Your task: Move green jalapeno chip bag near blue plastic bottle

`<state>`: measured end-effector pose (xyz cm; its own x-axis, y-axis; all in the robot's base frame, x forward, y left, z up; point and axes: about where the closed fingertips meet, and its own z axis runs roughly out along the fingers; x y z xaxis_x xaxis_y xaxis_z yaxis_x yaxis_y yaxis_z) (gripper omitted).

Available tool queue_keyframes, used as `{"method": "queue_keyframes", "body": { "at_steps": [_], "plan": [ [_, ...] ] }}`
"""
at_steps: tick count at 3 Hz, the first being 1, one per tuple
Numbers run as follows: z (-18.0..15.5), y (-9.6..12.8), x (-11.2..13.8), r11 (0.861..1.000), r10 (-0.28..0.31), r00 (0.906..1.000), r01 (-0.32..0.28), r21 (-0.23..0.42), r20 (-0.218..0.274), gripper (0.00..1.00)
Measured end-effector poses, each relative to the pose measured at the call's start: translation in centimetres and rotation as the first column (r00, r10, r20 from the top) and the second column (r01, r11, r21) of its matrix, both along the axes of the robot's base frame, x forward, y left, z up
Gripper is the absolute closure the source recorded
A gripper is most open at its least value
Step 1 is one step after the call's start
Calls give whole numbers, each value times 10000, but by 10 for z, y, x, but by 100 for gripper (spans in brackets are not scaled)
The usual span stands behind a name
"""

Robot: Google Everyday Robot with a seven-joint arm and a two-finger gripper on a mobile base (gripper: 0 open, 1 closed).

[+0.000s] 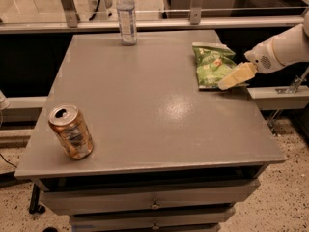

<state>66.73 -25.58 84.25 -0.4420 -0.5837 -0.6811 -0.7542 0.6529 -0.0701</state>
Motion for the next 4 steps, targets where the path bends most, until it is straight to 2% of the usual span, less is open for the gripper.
{"method": "queue_keyframes", "body": {
  "at_steps": [1, 2, 4],
  "plan": [
    [-6, 9, 5, 9983, -7, 10000, 12, 580, -79, 18],
    [-8, 13, 5, 9957, 10, 9999, 1, 929, -118, 41],
    [-2, 19, 6, 9917, 165, 9999, -167, 1277, 32, 88]
  ]
}}
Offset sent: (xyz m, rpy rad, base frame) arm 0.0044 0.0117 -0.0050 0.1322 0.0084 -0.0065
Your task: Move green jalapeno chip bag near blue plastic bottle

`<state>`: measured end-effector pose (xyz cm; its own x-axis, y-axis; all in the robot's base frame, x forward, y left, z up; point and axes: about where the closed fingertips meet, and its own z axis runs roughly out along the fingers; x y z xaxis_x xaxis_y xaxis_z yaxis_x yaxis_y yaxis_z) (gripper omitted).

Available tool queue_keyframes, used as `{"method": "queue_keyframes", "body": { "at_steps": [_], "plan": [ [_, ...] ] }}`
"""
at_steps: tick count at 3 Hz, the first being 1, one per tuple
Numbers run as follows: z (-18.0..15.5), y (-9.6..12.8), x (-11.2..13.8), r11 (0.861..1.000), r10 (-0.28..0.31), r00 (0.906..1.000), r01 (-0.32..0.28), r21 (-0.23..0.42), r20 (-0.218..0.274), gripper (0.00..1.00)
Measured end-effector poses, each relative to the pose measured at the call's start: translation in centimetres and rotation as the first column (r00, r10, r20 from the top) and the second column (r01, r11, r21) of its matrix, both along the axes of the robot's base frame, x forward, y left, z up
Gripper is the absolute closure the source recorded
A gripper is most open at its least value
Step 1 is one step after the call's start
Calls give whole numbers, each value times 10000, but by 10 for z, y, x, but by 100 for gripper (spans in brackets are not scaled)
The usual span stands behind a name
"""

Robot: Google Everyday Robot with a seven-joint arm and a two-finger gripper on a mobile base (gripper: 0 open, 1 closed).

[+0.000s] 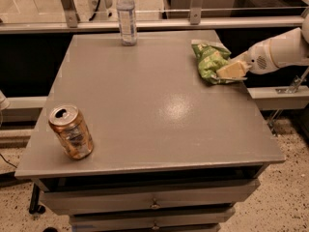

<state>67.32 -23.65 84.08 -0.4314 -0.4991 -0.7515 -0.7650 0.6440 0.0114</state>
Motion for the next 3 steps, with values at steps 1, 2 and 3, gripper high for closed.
{"method": "queue_keyframes", "body": {
  "at_steps": [1, 2, 3],
  "plan": [
    [13, 4, 1, 9998, 94, 9995, -99, 168, 295, 100],
    [37, 8, 3, 9993, 173, 9960, -200, 303, 882, 100],
    [78, 4, 2, 9993, 117, 9838, -178, 323, 1791, 100]
  ]
}}
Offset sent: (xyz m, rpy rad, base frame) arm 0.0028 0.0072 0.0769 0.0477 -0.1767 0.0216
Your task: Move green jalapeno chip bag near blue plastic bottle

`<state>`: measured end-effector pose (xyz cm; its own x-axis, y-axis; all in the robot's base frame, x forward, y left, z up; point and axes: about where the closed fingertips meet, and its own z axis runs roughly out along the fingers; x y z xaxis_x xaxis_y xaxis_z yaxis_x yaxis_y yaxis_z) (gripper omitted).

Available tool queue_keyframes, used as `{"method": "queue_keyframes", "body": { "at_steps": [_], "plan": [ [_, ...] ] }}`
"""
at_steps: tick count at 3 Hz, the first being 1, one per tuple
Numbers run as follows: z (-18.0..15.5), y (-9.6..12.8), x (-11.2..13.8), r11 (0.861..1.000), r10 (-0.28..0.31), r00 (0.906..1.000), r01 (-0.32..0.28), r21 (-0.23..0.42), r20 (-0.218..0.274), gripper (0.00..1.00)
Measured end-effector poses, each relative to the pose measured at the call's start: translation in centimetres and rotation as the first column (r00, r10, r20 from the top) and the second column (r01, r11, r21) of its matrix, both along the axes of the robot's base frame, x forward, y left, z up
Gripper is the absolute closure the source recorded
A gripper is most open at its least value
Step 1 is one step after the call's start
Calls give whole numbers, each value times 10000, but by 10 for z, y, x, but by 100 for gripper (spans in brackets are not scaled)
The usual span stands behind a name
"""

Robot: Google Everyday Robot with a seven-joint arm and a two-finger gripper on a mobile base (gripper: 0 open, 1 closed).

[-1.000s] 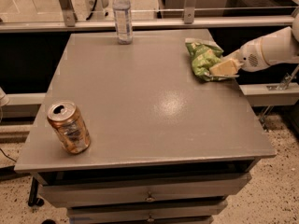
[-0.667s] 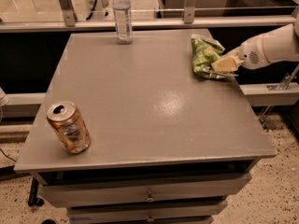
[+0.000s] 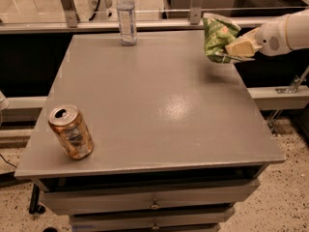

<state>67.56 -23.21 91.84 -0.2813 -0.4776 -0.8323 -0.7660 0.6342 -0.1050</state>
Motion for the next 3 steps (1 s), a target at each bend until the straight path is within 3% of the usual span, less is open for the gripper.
{"method": "queue_keyframes", "body": {
  "at_steps": [1, 2, 3],
  "plan": [
    [46, -8, -14, 9994, -67, 9955, 100, -343, 948, 100],
    [46, -8, -14, 9994, -63, 9955, 96, -342, 949, 100],
    [45, 22, 1, 9989, 393, 9913, -358, -301, 1255, 100]
  ]
}}
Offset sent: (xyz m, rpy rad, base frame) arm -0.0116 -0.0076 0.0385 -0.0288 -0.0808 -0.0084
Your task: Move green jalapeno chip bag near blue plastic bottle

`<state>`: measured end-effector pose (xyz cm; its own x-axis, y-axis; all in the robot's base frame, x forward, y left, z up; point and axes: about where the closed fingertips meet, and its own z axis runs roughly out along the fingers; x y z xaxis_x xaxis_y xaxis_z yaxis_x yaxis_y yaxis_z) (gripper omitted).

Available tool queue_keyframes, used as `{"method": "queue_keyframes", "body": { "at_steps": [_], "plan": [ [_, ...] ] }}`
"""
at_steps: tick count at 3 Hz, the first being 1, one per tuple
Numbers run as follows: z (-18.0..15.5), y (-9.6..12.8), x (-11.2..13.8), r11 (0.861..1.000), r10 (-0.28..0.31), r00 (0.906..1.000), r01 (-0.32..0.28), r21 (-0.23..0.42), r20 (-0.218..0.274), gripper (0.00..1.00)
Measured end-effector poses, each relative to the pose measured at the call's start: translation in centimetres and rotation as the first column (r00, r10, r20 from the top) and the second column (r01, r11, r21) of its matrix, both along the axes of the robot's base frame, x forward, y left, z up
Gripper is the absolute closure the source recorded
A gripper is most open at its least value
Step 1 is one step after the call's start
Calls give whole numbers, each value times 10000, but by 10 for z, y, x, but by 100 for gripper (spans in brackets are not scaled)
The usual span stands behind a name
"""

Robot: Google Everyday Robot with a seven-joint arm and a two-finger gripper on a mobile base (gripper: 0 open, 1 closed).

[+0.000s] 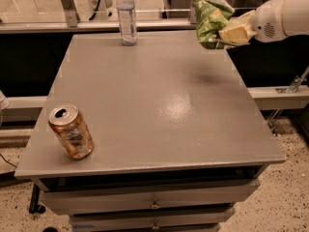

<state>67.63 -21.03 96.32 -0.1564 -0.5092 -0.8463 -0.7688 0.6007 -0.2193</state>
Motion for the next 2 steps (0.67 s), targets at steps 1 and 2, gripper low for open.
{"method": "queue_keyframes", "body": {
  "at_steps": [1, 2],
  "plan": [
    [-13, 46, 36, 9983, 561, 9982, -564, 162, 211, 100],
    [-38, 83, 79, 9962, 832, 9964, -836, 241, 144, 100]
  ]
}}
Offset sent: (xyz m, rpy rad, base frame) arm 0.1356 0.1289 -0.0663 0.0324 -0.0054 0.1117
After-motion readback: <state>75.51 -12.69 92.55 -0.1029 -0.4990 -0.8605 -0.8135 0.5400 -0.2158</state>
